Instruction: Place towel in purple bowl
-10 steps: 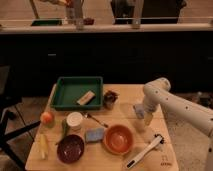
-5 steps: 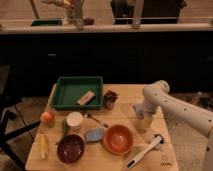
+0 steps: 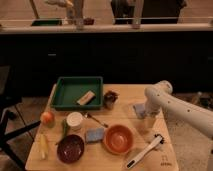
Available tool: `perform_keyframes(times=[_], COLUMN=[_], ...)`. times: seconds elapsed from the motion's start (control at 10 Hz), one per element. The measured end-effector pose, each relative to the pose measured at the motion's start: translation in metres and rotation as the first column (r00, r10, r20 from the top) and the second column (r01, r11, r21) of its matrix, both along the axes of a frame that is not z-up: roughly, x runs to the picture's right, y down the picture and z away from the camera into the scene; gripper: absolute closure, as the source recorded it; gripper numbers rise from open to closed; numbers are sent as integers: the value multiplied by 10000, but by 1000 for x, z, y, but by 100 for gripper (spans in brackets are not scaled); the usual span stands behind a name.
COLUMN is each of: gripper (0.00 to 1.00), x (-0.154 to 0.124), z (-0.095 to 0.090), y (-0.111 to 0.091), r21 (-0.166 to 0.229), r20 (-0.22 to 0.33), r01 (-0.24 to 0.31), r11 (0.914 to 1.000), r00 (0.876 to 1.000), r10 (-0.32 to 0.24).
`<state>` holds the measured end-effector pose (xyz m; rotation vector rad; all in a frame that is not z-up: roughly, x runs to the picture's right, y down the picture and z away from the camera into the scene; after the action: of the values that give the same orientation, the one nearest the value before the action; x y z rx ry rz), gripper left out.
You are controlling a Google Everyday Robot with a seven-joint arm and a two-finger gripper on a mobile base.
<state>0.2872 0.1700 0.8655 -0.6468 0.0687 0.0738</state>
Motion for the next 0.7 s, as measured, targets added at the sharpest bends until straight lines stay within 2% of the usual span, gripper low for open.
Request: perform_keyframes(times=[0.1,0.3,0.4,0.7], gripper=[20,20,20,20], x=[18,26,26,3], z=[-8,-8,-5,6], y=[-8,-15,-17,-28], r21=[76,148,182,254], r20=[-115,-106,-72,706], r01=[37,46,40,-133], r11=[10000,9999,9998,9996], r00=[9999,9999,10000,9974], r10=[-36,-45,-38,115])
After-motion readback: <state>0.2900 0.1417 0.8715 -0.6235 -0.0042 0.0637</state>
